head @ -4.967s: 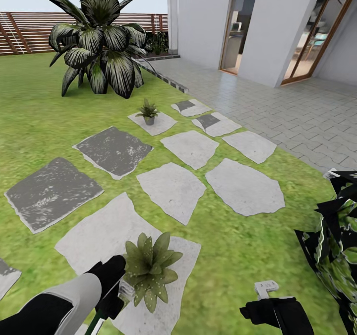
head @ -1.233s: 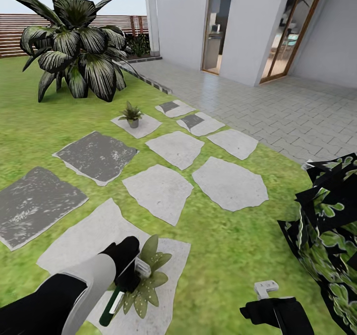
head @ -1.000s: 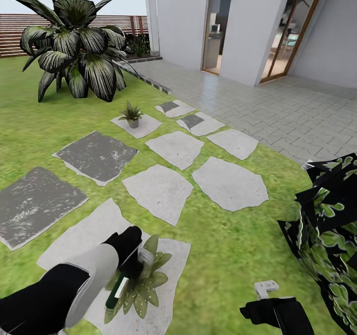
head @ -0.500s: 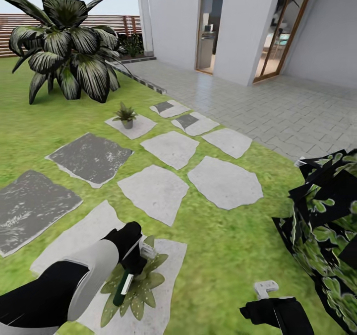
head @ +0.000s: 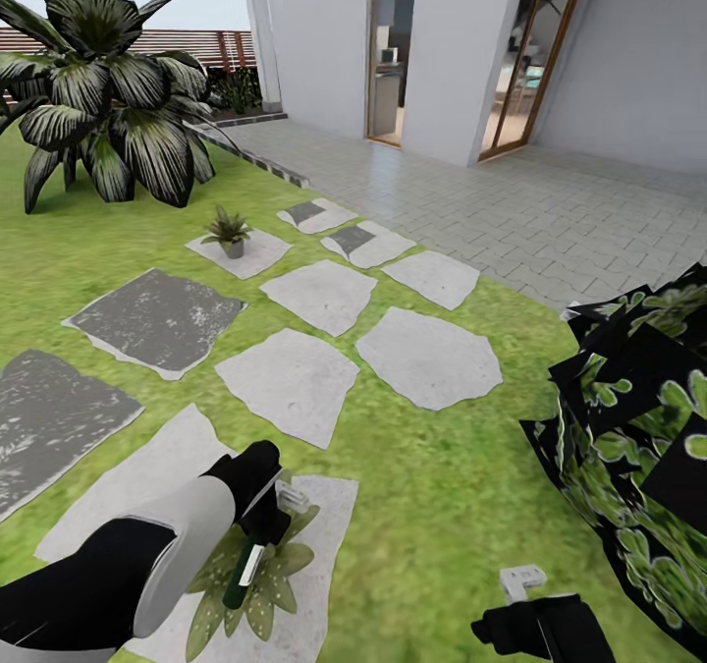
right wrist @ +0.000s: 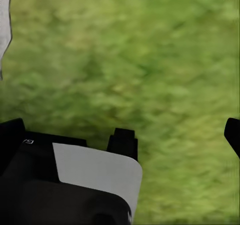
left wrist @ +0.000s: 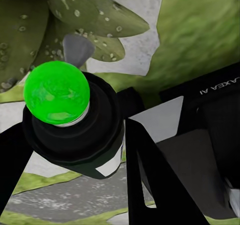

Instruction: Pick up the pesticide atomizer in the garden and spray insectifuge to fully cover both potted plants in the garden.

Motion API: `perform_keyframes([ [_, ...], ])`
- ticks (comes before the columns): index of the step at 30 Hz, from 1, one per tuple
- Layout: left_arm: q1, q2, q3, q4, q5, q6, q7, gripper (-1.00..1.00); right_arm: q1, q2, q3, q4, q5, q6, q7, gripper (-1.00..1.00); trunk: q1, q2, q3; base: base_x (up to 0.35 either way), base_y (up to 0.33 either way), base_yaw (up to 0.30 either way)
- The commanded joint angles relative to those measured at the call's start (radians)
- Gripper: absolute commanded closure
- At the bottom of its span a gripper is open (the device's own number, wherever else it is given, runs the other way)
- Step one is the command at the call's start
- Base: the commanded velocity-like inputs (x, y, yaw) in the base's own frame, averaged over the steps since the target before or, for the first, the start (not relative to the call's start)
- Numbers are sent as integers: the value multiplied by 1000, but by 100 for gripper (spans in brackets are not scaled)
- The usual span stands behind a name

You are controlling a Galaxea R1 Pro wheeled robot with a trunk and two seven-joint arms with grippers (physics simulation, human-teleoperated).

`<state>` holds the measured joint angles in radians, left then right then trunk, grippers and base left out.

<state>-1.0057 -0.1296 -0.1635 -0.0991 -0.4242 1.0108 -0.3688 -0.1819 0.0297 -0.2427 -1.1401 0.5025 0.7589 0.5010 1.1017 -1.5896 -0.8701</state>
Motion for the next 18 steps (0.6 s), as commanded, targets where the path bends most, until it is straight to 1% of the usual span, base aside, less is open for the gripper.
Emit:
perform_keyframes([
  [1, 1, 0, -8, -2, -5, 2, -10, 100, -1, 1, -3, -1, 10, 2, 10, -100, 0, 0, -1, 0, 0, 0],
  [12, 95, -1, -7, -2, -5, 0, -10, 100, -1, 1, -4, 3, 10, 2, 10, -100, 0, 0, -1, 0, 0, 0],
  [18, 102, -1, -7, -2, -5, 0, -10, 100, -1, 1, -4, 3, 10, 2, 10, -100, 0, 0, -1, 0, 0, 0],
])
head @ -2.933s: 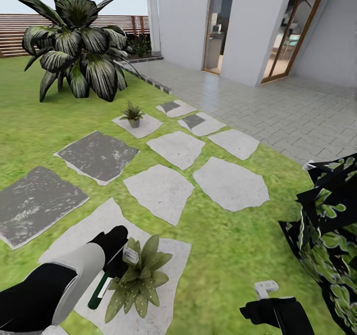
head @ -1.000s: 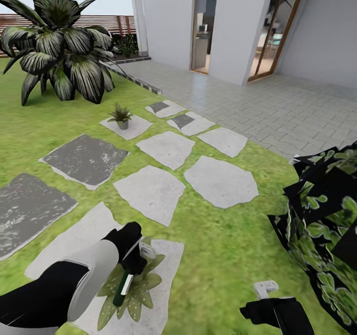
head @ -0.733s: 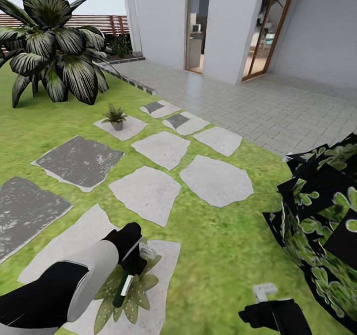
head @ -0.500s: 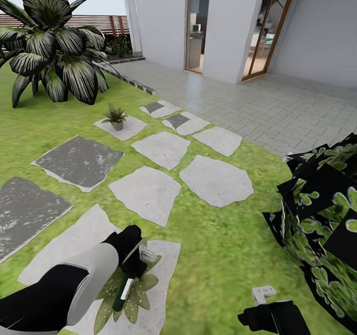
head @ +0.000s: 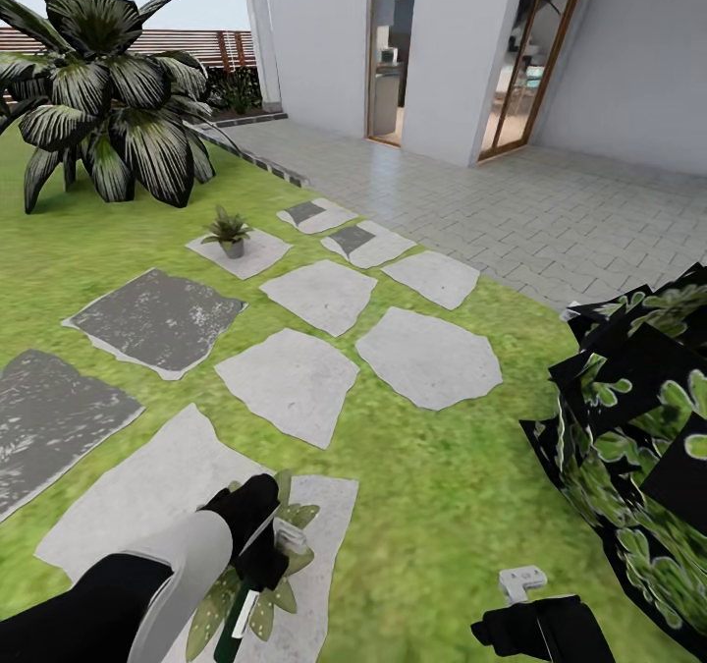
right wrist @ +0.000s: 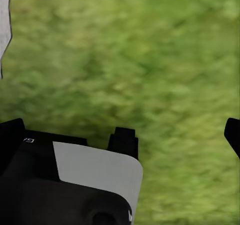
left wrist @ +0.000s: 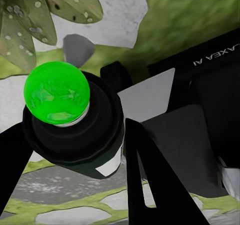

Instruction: Pick up the pesticide atomizer in the garden and spray insectifuge to fully cover both potted plants in the garden.

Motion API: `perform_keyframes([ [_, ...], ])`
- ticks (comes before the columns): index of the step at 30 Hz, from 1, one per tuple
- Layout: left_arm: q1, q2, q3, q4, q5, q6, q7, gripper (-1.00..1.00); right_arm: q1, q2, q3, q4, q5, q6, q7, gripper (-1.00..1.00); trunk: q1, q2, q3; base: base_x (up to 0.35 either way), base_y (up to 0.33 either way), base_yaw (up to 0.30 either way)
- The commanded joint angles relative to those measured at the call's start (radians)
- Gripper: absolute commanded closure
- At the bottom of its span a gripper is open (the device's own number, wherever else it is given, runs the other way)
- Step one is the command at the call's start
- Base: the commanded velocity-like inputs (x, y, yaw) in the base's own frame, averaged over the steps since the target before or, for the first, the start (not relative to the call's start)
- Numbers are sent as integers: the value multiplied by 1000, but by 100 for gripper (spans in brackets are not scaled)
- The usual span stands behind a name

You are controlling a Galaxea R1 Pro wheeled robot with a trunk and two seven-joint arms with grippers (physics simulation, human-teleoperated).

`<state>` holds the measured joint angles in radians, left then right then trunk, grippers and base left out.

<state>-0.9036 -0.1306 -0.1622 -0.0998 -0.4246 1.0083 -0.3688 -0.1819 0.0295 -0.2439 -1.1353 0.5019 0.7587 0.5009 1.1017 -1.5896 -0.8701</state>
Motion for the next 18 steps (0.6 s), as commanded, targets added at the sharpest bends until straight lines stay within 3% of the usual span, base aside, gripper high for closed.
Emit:
perform_keyframes([
  [1, 0, 0, -8, -1, -5, 3, -10, 100, -1, 1, -3, -1, 10, 2, 10, -100, 0, 0, -1, 0, 0, 0],
  [6, -4, 0, -9, -3, -5, 3, -10, 100, -1, 1, -3, -1, 10, 2, 10, -100, 0, 0, -1, 0, 0, -10],
  [13, -33, 2, -9, -3, -5, 4, -10, 100, -1, 1, -3, -1, 10, 2, 10, -100, 0, 0, -1, 0, 0, -237],
  [18, -50, 3, -8, -3, -5, 4, -10, 100, -1, 1, -3, -1, 10, 2, 10, -100, 0, 0, -1, 0, 0, -65],
])
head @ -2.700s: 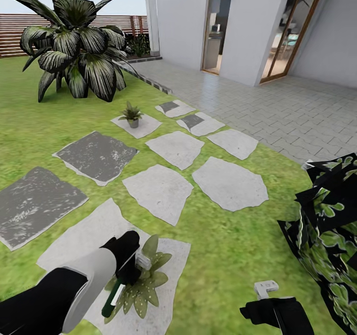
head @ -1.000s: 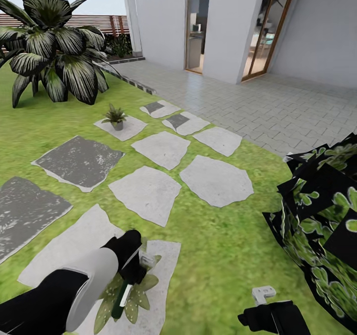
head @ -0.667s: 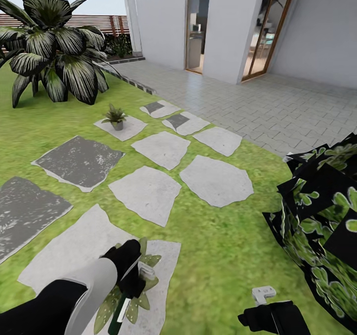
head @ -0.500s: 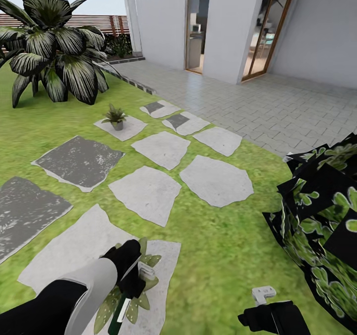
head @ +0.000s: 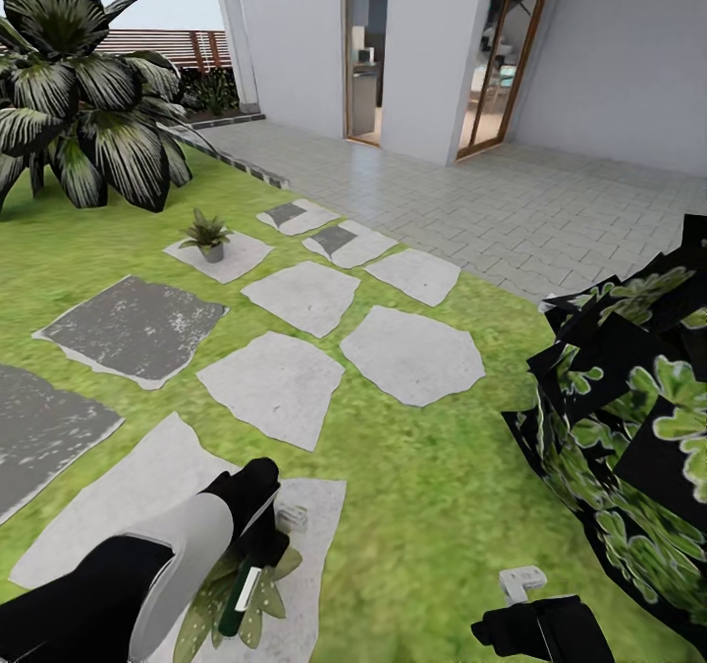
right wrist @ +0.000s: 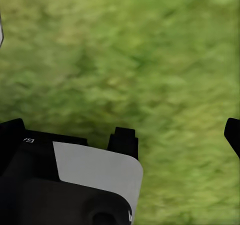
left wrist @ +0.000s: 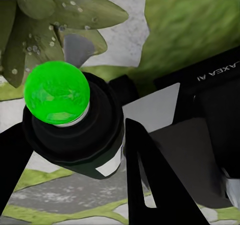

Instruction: Pick up the pesticide atomizer in the garden and spray insectifuge to fully cover both potted plants in the garden.

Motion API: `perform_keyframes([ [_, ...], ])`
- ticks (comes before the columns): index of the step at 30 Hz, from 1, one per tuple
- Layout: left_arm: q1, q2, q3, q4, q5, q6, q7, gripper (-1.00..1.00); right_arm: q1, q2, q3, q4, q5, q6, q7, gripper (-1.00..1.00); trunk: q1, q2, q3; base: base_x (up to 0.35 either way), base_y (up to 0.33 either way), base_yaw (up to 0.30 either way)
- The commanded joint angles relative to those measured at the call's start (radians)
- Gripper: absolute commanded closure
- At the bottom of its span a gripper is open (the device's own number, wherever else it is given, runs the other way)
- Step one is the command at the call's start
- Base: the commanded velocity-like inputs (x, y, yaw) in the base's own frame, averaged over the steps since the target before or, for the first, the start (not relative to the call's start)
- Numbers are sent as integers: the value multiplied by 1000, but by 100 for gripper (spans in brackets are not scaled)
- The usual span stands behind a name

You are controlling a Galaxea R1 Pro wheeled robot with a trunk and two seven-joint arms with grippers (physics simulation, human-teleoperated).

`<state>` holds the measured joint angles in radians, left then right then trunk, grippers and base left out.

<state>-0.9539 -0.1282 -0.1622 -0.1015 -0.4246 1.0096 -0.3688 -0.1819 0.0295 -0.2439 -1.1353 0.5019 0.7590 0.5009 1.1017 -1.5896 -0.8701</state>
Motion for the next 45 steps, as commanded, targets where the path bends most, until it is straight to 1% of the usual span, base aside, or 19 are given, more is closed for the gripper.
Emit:
perform_keyframes([
  [1, -2, 0, -7, -1, -4, 3, -10, 100, -1, 1, -3, -1, 10, 1, 10, -100, 0, 0, -1, 0, 0, -7],
  [6, 4, -1, -7, -1, -5, 3, -10, 100, -1, 1, -4, -1, 10, 1, 10, -100, 0, 0, -1, 0, 0, -2],
  [12, 44, 1, -9, 0, -6, 1, -9, 100, -1, 1, -4, -1, 10, 1, 10, -100, 0, 0, -1, 0, 0, 0],
  [22, 48, 2, -13, 0, -6, 1, -9, 100, -1, 1, -5, -1, 10, 1, 10, -100, 0, 0, -1, 0, 0, 0],
  [23, 45, 2, -13, -1, -6, 1, -9, 100, -1, 1, -5, -1, 10, 1, 10, -100, 0, 0, -1, 0, 0, 0],
  [28, -26, 2, -12, -3, -6, 3, -9, 100, -1, 1, -5, -1, 10, 1, 10, -100, 0, 0, -1, 0, 0, 0],
  [35, -86, 4, -13, -2, -6, 3, -9, 100, -1, 1, -5, -1, 10, 1, 10, -100, 0, 0, -1, 0, 0, 0],
  [40, -103, 4, -12, -2, -6, 3, -9, 100, -1, 1, -5, -1, 10, 2, 10, -100, 0, 0, -1, 0, 0, 0],
  [45, -100, 0, -8, -1, -6, 3, -9, 100, -1, 1, -5, -1, 10, 1, 10, -100, 0, 0, -1, 0, 0, 0],
])
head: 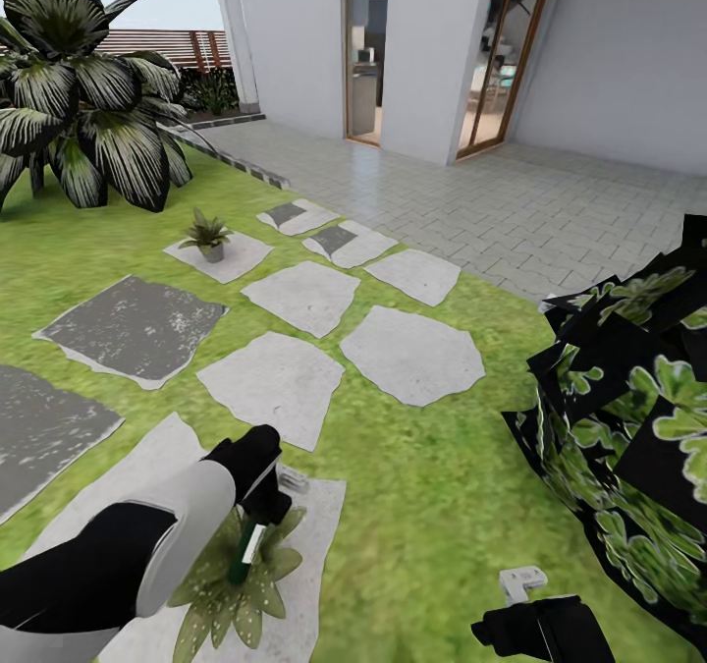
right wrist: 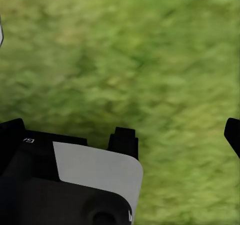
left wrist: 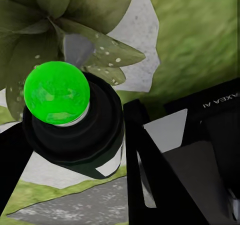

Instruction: Pick up the pesticide atomizer in the garden and spray insectifuge to fully cover both potted plants in the garden.

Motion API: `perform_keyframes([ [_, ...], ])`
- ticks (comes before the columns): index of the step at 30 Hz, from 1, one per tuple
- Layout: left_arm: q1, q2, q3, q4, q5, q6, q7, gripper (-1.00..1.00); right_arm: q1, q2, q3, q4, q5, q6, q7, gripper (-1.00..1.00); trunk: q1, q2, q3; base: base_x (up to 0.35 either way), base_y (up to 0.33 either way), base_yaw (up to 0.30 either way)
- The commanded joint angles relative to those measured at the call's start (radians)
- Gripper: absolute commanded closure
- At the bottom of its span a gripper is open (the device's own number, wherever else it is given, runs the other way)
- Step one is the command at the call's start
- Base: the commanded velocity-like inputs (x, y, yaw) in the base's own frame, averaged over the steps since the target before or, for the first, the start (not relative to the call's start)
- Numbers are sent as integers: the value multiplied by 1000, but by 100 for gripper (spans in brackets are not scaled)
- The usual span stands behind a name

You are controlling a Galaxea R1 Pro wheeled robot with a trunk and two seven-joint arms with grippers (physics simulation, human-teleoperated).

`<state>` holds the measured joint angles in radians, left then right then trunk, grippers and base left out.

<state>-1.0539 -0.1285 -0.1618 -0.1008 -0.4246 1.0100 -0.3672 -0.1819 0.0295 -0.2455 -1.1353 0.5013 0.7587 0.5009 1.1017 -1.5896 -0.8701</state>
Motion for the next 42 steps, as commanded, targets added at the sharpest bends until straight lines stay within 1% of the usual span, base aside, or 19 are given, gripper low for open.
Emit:
perform_keyframes([
  [1, 4, -1, -8, -1, -5, 2, -11, 100, -1, 1, -3, -1, 11, 2, 10, -100, 0, 0, -1, 0, 0, 0],
  [2, 17, -1, -7, 0, -4, 2, -11, 100, -1, 1, -3, -1, 11, 2, 10, -100, 0, 0, -1, 0, 0, 0],
  [6, 40, -3, -6, 1, -3, 2, -12, 100, -1, 1, -3, 0, 10, 1, 10, -100, 0, 0, -1, 0, 0, 0],
  [9, 73, -3, -6, 1, -4, 2, -12, 100, -1, 1, -3, 2, 10, 1, 10, -100, 0, 0, -1, 0, 0, 0],
  [13, 97, -2, -7, 3, -5, 1, -12, 100, -1, 1, -3, 33, 11, 1, 10, -100, 0, 0, -1, 0, 0, 0],
  [19, 145, 0, -14, 6, -6, 1, -10, 100, -1, 1, -3, 40, 11, 1, 10, -100, 0, 0, -1, 0, 0, 0],
  [25, 162, 4, -19, 7, -7, 1, -10, 100, -1, 1, -3, 40, 11, 1, 10, -100, 0, 0, -1, 0, 0, 0],
  [26, 163, 7, -22, 7, -8, 1, -10, 100, -1, 1, -3, 40, 11, 1, 10, -100, 0, 0, -1, 0, 0, 0],
  [42, 155, 13, -24, 6, -10, 1, -10, 100, -1, 1, -3, 40, 11, 1, 10, -100, 0, 0, -1, 0, 0, 0],
])
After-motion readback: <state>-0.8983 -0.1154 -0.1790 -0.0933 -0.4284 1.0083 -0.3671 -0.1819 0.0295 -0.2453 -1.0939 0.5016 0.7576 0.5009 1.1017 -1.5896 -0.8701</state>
